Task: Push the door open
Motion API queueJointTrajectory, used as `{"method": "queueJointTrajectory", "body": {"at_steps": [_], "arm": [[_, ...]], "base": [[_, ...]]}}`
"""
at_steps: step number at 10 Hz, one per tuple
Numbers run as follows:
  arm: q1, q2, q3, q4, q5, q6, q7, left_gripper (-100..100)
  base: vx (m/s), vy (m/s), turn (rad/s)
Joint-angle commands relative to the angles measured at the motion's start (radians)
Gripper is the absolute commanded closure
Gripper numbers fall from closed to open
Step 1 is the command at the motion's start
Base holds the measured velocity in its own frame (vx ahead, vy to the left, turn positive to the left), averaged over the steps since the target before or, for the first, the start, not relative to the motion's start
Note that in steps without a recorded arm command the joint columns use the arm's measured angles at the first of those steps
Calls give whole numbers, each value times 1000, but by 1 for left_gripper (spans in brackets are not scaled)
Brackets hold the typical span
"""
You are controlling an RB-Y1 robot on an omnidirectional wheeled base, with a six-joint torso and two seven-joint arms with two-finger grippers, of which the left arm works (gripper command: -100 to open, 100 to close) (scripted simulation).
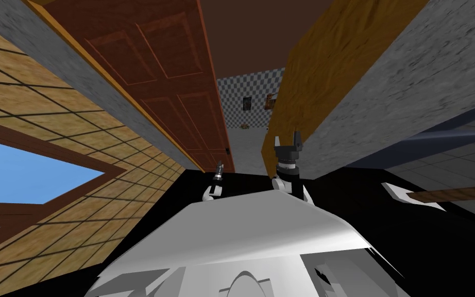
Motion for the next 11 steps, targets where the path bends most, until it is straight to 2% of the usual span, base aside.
{"method": "queueJointTrajectory", "body": {"at_steps": [1,4,5,11], "arm": [[-12,-2,-3,35,-2,-4,3,-100],[-34,-8,-8,96,-6,-9,8,-100],[-48,-11,-11,132,-9,-12,10,-100],[-88,-25,-20,242,-16,-22,18,-100]], "base": [[88,34,-4],[96,21,-2],[116,28,-1],[102,25,-2]]}}
